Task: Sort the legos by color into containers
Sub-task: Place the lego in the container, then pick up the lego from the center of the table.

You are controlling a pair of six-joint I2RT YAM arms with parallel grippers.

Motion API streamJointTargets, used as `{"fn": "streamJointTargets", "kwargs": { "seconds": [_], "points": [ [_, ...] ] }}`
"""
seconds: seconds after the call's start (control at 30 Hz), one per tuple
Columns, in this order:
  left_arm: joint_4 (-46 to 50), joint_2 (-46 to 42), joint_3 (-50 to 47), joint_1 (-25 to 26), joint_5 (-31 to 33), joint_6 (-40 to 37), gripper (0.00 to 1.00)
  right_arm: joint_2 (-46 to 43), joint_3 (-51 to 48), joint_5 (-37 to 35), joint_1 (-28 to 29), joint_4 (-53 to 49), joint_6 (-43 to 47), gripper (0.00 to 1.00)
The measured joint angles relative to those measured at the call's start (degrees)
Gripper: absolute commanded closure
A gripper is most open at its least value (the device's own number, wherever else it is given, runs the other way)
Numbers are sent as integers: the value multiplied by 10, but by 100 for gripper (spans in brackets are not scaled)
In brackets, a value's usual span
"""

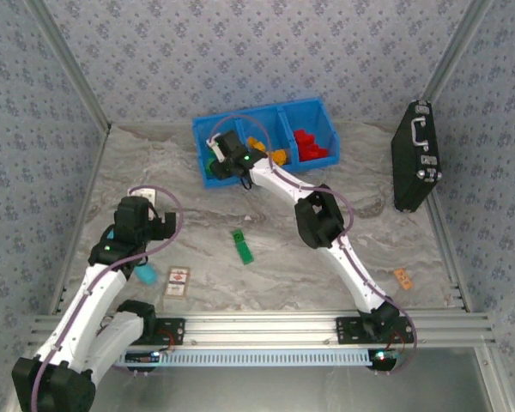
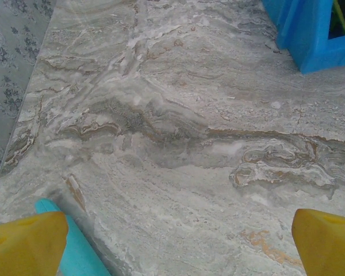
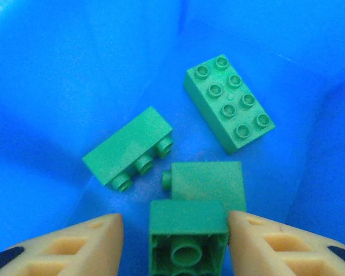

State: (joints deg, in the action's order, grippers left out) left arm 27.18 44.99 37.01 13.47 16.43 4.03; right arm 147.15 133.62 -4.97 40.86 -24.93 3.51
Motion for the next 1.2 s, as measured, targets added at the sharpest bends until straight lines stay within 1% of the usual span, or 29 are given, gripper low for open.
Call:
{"fn": "streamJointTargets", "kwargs": {
  "seconds": [0.2,0.33,0.47,0.5,0.57,0.7,0.83,0.97,1.2],
  "points": [
    [0,-26,0,0,-4,0,0,-84,-71,0,23,-2,7,39],
    [0,-48,0,0,-6,0,0,-163,-125,-2,46,-3,5,38],
    [2,-70,0,0,-6,1,0,-217,-150,-14,68,-15,-17,38],
    [3,-76,0,0,-6,1,0,-231,-160,-18,75,-21,-30,37],
    [6,-89,0,0,-8,1,0,-257,-188,-28,88,-35,-59,27],
    [14,-106,0,0,-14,1,0,-316,-275,-47,115,-57,-131,22],
    [17,-124,0,0,-28,7,0,-363,-369,-46,134,-81,-208,22],
    [26,-146,0,0,-36,12,0,-388,-441,-48,142,-105,-269,22],
    [31,-173,0,5,-36,16,0,-398,-496,-54,163,-127,-330,20]
  ]
}}
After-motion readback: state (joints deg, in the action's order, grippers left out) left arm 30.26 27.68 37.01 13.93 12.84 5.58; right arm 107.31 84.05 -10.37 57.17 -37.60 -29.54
